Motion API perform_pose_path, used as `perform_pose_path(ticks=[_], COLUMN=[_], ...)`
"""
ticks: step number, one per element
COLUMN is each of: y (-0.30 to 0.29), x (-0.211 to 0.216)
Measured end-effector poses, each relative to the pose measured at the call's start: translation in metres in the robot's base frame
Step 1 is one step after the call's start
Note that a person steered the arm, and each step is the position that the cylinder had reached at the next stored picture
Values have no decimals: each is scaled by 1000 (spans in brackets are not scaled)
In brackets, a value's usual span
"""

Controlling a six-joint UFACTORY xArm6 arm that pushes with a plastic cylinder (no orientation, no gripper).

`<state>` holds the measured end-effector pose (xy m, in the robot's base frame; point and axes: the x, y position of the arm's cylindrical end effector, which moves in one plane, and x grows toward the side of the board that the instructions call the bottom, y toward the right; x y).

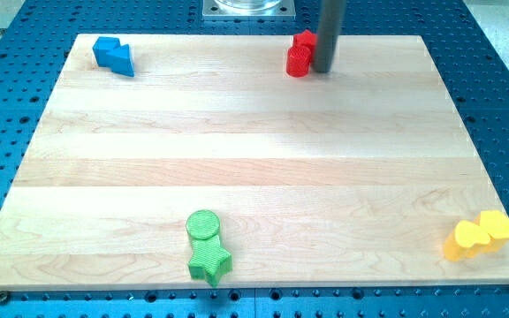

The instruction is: Move the blue triangle to the left of the red circle

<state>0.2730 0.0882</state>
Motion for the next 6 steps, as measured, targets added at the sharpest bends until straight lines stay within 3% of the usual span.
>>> perform_pose_path(ticks=[1, 2, 3, 4, 5, 6], y=[-47, -84, -212, -343, -392, -384], x=[8, 77, 79, 48, 30, -7])
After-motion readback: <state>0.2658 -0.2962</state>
